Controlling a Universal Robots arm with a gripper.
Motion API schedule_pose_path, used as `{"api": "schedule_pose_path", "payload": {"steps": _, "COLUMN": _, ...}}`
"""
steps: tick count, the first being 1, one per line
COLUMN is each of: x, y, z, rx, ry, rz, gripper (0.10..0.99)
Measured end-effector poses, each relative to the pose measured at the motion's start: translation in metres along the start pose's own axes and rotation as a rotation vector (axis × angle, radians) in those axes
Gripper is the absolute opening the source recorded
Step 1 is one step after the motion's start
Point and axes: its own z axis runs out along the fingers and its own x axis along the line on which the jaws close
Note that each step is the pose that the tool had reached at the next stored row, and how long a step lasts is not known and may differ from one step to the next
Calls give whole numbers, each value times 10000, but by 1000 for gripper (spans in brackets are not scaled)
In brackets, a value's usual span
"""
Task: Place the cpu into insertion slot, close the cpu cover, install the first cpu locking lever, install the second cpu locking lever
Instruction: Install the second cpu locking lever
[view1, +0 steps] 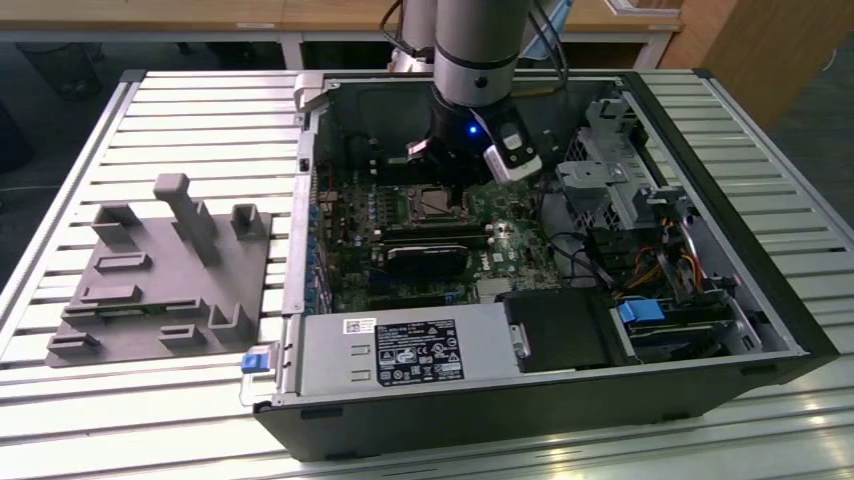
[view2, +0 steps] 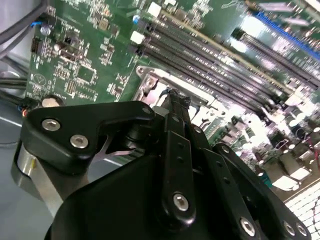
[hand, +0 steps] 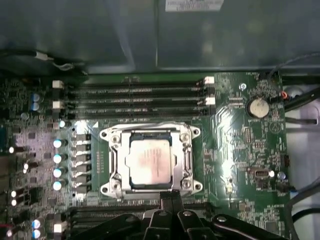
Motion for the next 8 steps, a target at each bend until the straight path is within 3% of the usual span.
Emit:
{"api": "schedule_pose_path", "payload": {"steps": 3, "x": 33, "y": -26, "z": 1, "rx": -3, "ry": 0, "rz": 1, "gripper": 106}}
{"api": "schedule_pose_path", "payload": {"steps": 8, "x": 157, "y": -48, "z": 0, "rx": -6, "ry": 0, "rz": 0, "gripper": 106}}
